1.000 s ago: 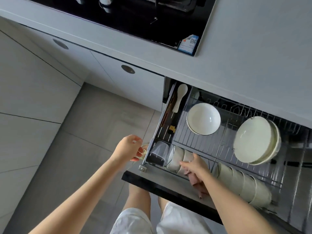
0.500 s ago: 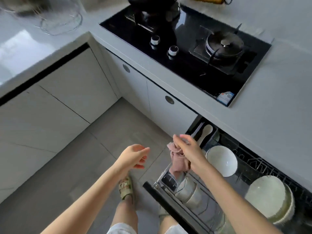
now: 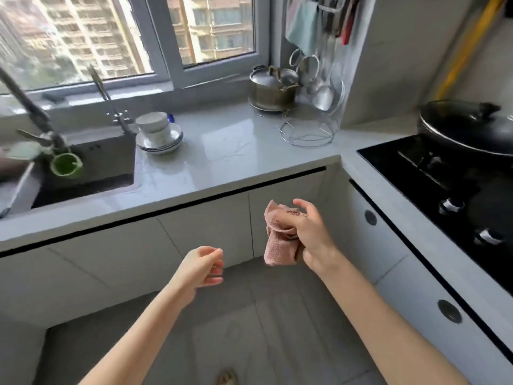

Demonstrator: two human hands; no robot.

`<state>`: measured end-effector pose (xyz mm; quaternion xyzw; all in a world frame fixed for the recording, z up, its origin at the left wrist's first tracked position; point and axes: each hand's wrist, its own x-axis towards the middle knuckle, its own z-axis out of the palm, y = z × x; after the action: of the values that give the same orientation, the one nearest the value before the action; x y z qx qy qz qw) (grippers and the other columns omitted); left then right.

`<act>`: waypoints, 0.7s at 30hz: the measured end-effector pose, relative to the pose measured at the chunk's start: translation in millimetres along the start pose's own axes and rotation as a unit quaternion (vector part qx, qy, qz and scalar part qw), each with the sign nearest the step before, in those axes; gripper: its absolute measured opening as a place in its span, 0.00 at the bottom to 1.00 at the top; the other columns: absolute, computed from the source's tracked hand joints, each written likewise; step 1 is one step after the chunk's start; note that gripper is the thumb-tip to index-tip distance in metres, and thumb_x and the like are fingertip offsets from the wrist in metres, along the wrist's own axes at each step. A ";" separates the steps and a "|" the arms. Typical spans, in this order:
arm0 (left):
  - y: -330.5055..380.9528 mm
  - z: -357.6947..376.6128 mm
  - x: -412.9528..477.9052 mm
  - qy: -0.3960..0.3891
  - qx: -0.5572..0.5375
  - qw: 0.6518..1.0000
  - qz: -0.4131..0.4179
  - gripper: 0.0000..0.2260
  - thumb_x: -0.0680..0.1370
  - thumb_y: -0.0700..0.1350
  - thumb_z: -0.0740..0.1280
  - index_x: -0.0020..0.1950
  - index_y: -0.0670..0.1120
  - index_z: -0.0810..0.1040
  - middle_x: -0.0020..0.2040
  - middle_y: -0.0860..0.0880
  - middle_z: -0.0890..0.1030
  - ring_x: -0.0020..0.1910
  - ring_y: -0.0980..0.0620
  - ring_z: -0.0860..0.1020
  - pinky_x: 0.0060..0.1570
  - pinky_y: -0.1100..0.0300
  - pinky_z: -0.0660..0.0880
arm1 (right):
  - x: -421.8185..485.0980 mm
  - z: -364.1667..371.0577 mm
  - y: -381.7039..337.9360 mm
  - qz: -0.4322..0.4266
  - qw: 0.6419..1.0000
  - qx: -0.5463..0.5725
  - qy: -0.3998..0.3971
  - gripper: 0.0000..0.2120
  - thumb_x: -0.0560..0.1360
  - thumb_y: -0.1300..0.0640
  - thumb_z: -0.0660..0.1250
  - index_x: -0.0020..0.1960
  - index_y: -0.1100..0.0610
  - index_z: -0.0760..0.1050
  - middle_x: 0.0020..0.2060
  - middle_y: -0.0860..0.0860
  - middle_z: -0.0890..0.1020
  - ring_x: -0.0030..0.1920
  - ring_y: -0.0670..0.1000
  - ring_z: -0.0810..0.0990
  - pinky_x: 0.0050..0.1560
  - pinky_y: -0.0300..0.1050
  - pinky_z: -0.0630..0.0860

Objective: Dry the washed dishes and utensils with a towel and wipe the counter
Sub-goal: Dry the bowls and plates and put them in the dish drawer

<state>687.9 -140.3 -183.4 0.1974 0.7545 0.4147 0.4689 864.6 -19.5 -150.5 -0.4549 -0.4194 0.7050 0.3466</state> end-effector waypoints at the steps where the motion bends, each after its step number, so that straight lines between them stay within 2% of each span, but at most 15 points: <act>1: 5.0 -27.9 9.9 0.020 -0.014 1.000 0.002 0.06 0.79 0.43 0.64 0.52 0.42 0.77 0.40 0.45 0.78 0.36 0.50 0.76 0.39 0.56 0.80 | 13.4 24.7 -3.8 0.010 1.000 -0.002 -0.017 0.33 0.67 0.65 0.75 0.68 0.55 0.65 0.56 0.53 0.78 0.51 0.53 0.81 0.51 0.50 0.79; 4: 19.1 -103.5 35.1 0.066 -0.042 0.997 0.014 0.06 0.79 0.41 0.63 0.52 0.40 0.77 0.39 0.44 0.77 0.34 0.50 0.76 0.33 0.61 0.79 | 47.5 95.1 -13.2 0.019 0.998 0.009 -0.060 0.36 0.65 0.70 0.74 0.69 0.57 0.63 0.54 0.54 0.78 0.49 0.52 0.80 0.43 0.45 0.76; 7: 29.6 -160.7 60.0 0.101 -0.060 0.993 0.020 0.07 0.79 0.41 0.63 0.52 0.39 0.77 0.40 0.43 0.78 0.36 0.49 0.77 0.37 0.58 0.79 | 75.8 155.4 -19.6 0.001 0.996 0.011 -0.084 0.39 0.59 0.67 0.77 0.66 0.61 0.65 0.57 0.59 0.78 0.50 0.56 0.81 0.48 0.51 0.79; 9: 35.9 -188.4 78.7 0.108 -0.079 0.991 0.024 0.07 0.79 0.41 0.63 0.53 0.39 0.77 0.41 0.42 0.78 0.38 0.48 0.77 0.37 0.57 0.79 | 94.9 187.0 -23.9 -0.029 0.996 -0.008 -0.090 0.32 0.60 0.68 0.77 0.62 0.66 0.71 0.53 0.61 0.81 0.48 0.58 0.82 0.47 0.50 0.80; 12: 51.4 -216.4 114.0 0.116 -0.101 0.988 0.022 0.07 0.79 0.41 0.63 0.51 0.39 0.76 0.41 0.42 0.78 0.37 0.48 0.77 0.35 0.58 0.78 | 130.8 225.7 -31.5 -0.073 0.993 -0.047 -0.083 0.18 0.64 0.68 0.76 0.52 0.64 0.78 0.46 0.62 0.83 0.47 0.61 0.82 0.49 0.53 0.81; 15: 75.5 -232.0 156.2 0.118 -0.139 0.983 0.014 0.05 0.79 0.40 0.62 0.48 0.39 0.76 0.39 0.43 0.77 0.36 0.47 0.76 0.38 0.56 0.77 | 170.3 259.1 -39.4 -0.110 0.987 -0.075 -0.094 0.19 0.60 0.59 0.80 0.48 0.62 0.81 0.47 0.66 0.83 0.51 0.67 0.81 0.56 0.63 0.77; 17: 97.7 -239.0 187.4 0.125 -0.143 0.982 0.017 0.06 0.79 0.40 0.61 0.47 0.39 0.76 0.39 0.43 0.76 0.37 0.47 0.76 0.40 0.55 0.78 | 202.3 277.0 -45.8 -0.126 0.984 -0.073 -0.103 0.16 0.63 0.62 0.79 0.50 0.61 0.81 0.48 0.64 0.83 0.52 0.65 0.81 0.57 0.60 0.77; 21: 149.4 -250.5 259.6 0.150 -0.138 0.978 0.038 0.07 0.79 0.40 0.61 0.48 0.38 0.76 0.40 0.43 0.75 0.37 0.47 0.76 0.36 0.58 0.80 | 273.6 306.5 -65.2 -0.134 0.981 -0.050 -0.129 0.19 0.69 0.68 0.74 0.59 0.61 0.77 0.50 0.52 0.83 0.50 0.52 0.83 0.55 0.47 0.79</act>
<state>330.8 14.0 -149.2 0.0952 0.7437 0.5570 0.3573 491.3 160.6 -115.5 -0.3166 -0.5523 0.6830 0.3580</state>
